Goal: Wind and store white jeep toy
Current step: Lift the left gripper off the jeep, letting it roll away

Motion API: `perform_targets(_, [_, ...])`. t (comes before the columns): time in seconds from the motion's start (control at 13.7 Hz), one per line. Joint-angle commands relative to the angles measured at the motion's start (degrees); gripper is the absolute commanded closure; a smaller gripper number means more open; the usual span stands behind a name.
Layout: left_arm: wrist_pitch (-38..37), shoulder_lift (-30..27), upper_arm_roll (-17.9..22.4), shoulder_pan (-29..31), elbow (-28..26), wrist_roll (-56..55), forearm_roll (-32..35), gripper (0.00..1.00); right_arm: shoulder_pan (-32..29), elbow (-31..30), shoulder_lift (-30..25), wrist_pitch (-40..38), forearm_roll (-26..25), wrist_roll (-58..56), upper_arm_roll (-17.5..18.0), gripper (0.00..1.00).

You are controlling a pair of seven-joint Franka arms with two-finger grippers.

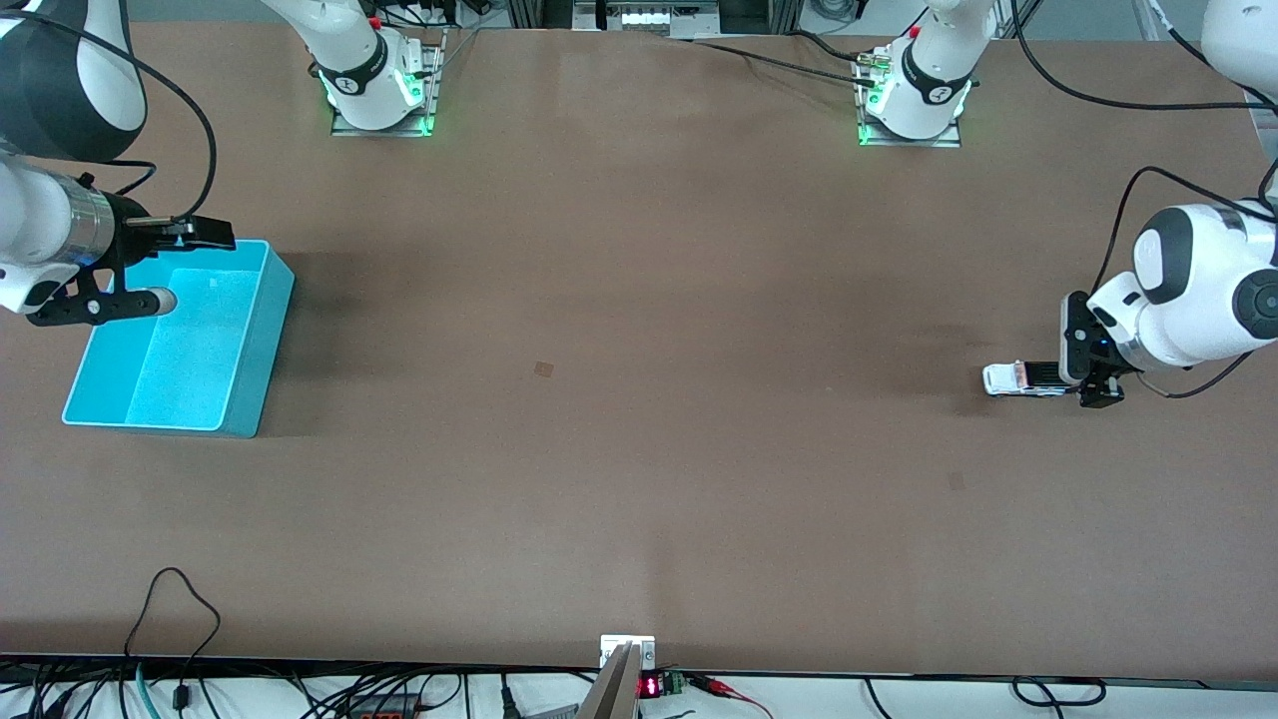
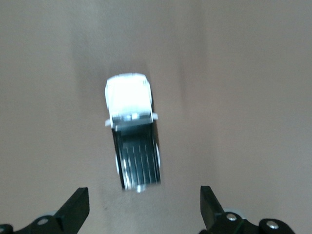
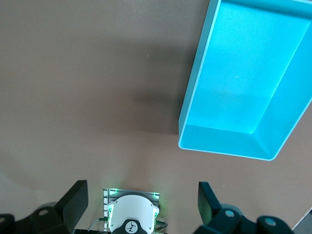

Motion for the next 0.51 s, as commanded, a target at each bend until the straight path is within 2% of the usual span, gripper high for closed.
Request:
perform_targets(0.0, [-0.76,-0.63,-1.12,0.41,0.5,0.2,-1.52,0.0,-0.33,-0.16,-0.27,-0.5,-0.06,-0.55,0.19,0.0])
perform_targets(0.22, [-0.67,-0.98,-1.48,0.32,1.12,0.02,-4.34,0.0,-0.33,-0.16,-0.27,-0.5,-0.06,-0.55,0.19,0.0])
perform_targets(0.44, [-0.67,-1.51,-1.56,-1.78,1.21,-0.5,-4.43,0.0,-0.33,-0.16,-0.27,-0.5,-0.06,-0.64,0.19,0.0])
